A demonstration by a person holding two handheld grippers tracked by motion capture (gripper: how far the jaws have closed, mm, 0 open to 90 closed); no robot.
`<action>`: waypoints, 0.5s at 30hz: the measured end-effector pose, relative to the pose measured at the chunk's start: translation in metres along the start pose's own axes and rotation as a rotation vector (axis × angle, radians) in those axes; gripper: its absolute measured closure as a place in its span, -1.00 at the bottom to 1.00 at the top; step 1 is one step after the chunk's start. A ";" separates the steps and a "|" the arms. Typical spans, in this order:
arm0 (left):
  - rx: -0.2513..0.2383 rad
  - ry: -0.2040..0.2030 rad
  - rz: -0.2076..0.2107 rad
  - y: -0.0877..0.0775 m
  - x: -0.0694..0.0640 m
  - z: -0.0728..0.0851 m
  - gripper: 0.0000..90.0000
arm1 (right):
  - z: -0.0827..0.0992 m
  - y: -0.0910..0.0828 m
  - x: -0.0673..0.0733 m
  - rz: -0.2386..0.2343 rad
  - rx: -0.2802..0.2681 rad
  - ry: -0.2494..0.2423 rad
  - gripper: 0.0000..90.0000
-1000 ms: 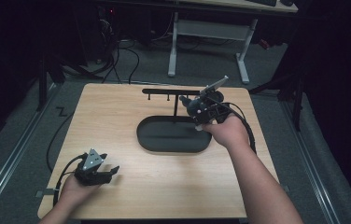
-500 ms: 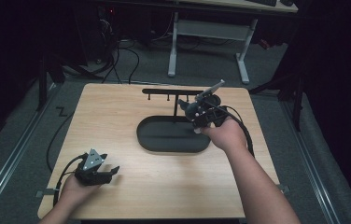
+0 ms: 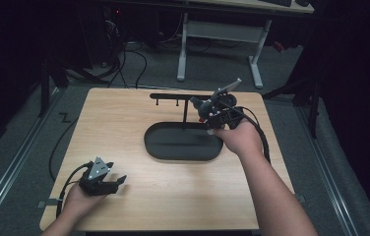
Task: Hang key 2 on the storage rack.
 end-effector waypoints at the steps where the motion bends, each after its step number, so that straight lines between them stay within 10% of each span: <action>1: 0.000 0.000 0.000 0.000 0.000 0.000 -0.34 | 0.002 0.005 -0.001 0.006 0.013 -0.002 0.03; 15: 0.008 0.006 0.003 0.000 -0.001 0.001 -0.34 | 0.026 0.055 -0.007 -0.004 0.097 0.011 0.03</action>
Point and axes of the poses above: each handheld gripper's, and its own axes: y roughly forward along the jaws, z roughly out of its underside, x roughly to its left, the point moved 7 cm from there along y, roughly forward along the jaws, and after that the axes turned 9 degrees about -z, right-handed, at the moved point
